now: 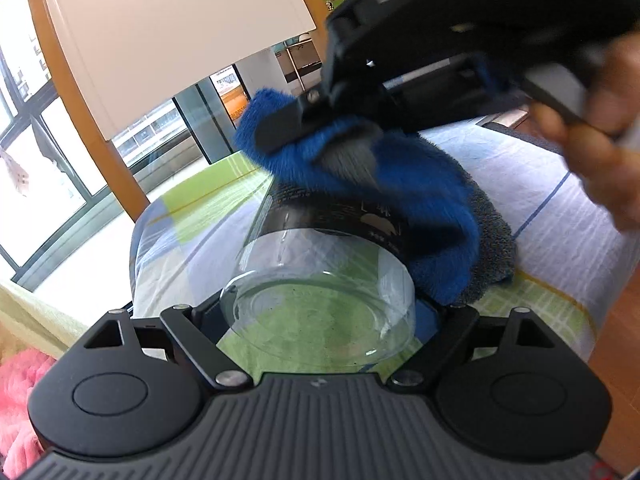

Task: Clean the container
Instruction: 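Hold the jar with the left gripper while the right gripper rubs the towel around its wall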

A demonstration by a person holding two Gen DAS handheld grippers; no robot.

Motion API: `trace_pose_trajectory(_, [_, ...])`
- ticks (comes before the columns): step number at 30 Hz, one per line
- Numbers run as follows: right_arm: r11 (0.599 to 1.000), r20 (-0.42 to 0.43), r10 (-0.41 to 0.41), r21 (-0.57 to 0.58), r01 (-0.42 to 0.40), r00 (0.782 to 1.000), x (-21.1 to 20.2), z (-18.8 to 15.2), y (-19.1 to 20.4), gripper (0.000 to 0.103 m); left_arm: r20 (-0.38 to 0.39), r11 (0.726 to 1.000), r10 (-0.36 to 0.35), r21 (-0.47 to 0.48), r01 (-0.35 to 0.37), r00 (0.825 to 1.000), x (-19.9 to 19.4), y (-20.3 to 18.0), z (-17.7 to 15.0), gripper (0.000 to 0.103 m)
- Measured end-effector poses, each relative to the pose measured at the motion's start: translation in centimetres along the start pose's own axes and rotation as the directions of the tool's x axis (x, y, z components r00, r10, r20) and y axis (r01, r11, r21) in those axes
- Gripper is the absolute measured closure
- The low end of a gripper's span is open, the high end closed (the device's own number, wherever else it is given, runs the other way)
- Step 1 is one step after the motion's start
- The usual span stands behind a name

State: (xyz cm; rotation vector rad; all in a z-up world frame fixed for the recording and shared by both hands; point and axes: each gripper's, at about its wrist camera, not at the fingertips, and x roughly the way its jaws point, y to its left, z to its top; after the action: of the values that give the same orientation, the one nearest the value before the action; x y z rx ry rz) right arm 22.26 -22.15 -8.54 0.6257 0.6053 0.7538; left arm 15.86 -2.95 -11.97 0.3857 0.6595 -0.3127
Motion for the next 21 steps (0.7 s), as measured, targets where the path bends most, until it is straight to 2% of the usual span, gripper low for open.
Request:
trace_pose_trajectory(6, [0.999,0.017,-0.011,0.037,0.011,1.0,0.2,0.6,-0.7,0.103,0.003,0.983,-0.115,-0.145,0.114,0.993,0.4,2.0,0.3,0.016])
trace_pose_trajectory(8, [0.998,0.027,-0.01,0.055,0.009,1.0,0.0,0.4,-0.9,0.103,0.013,0.965,-0.162,-0.208,0.161,0.987,0.4,2.9,0.4,0.014])
trace_pose_trajectory(9, [0.997,0.032,-0.007,0.071,0.005,0.999,-0.2,0.3,-1.1,0.103,0.025,0.947,-0.195,-0.256,0.195,0.98,0.4,3.5,0.3,0.014])
trace_pose_trajectory(10, [0.997,0.034,-0.008,0.081,0.005,0.999,-0.3,0.3,-1.2,0.103,0.03,0.942,-0.204,-0.265,0.205,0.978,0.3,3.6,0.3,0.014])
trace_pose_trajectory(11, [0.996,0.033,-0.014,0.084,0.011,0.999,-0.5,0.2,-1.1,0.103,0.03,0.947,-0.2,-0.252,0.201,0.979,0.1,3.2,0.3,0.014])
trace_pose_trajectory(13, [0.997,0.019,-0.034,0.076,0.032,0.999,-1.1,0.3,-0.6,0.101,0.033,0.975,-0.143,-0.164,0.147,0.989,-0.6,1.7,0.2,0.014])
trace_pose_trajectory(15, [0.998,-0.019,-0.036,0.057,0.037,0.999,-1.7,0.1,0.3,0.097,0.043,0.998,-0.053,-0.039,0.055,0.998,-0.8,-0.1,0.0,0.014])
trace_pose_trajectory(17, [1.0,-0.067,-0.017,0.016,0.018,0.998,-2.3,-0.4,1.6,0.098,0.06,0.996,0.041,0.078,-0.045,0.997,-1.9,-2.3,-0.8,0.015])
trace_pose_trajectory(18, [1.0,-0.09,0.012,0.004,-0.011,0.996,-2.6,-0.8,2.3,0.098,0.062,0.993,0.055,0.102,-0.062,0.997,-1.2,-2.0,-0.3,0.015])
trace_pose_trajectory(21, [0.994,-0.15,0.109,0.007,-0.11,0.983,-2.7,-2.5,3.7,0.098,0.067,0.995,0.051,0.086,-0.056,0.996,-1.3,-1.3,0.0,0.015])
